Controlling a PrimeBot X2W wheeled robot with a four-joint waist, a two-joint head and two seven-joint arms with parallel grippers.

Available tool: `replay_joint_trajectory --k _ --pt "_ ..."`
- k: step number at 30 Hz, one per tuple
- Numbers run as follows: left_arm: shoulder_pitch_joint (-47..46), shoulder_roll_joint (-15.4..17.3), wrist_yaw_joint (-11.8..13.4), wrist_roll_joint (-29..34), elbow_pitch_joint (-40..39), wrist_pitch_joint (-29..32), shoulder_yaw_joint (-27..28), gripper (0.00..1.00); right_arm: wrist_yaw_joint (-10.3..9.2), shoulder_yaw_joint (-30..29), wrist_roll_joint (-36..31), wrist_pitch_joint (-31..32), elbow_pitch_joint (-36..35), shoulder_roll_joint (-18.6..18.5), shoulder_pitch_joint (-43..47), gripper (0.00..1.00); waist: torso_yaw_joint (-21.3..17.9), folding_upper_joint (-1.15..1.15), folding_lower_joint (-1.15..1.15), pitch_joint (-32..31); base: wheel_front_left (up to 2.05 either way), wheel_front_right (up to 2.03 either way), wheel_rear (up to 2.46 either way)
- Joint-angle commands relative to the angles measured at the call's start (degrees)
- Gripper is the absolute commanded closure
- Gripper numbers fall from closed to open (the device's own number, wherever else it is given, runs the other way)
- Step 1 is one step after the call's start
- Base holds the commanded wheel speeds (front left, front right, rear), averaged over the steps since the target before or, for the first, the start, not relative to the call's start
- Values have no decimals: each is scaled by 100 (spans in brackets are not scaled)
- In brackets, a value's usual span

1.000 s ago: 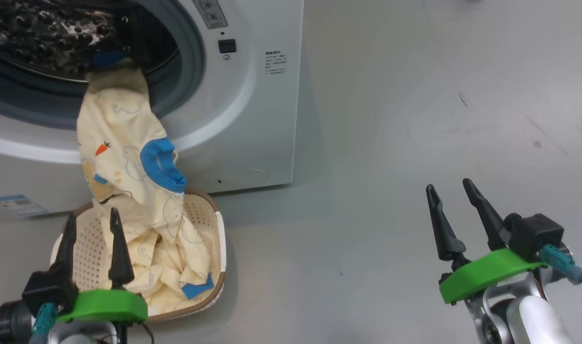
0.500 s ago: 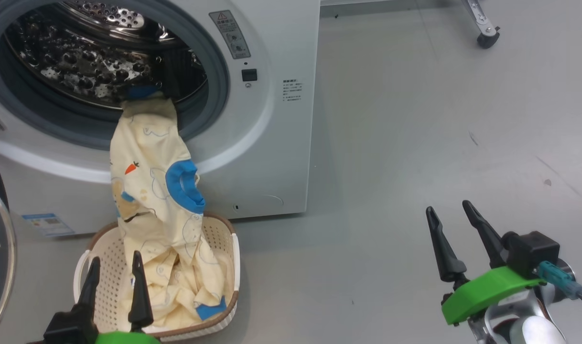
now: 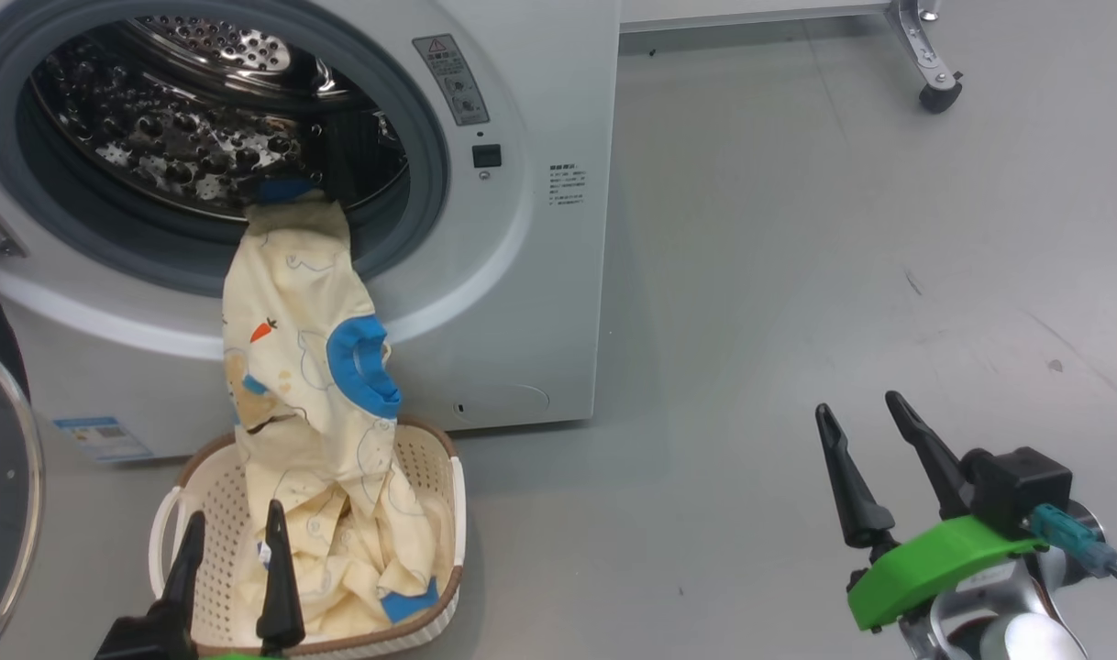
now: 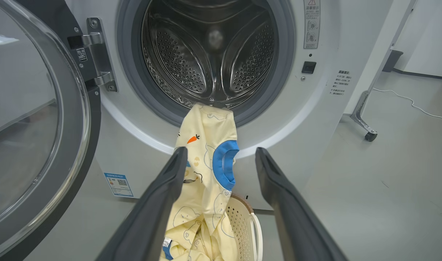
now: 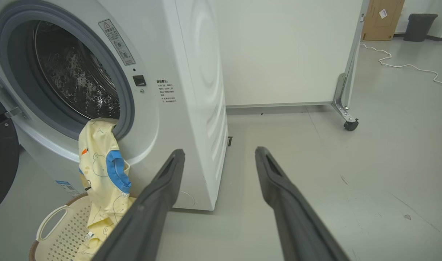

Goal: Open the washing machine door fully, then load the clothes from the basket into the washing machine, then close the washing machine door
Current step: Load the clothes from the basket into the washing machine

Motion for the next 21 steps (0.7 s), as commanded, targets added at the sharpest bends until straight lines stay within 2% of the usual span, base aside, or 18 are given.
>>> replay_joint_trajectory --k 1,21 --pt "-164 51 731 -4 -212 18 191 0 1 126 -37 -2 -241 -27 -103 0 -4 0 0 1 0 0 0" --pt "-249 34 745 -67 -130 63 90 0 1 128 -56 49 -302 -27 -65 0 41 0 0 44 0 0 0"
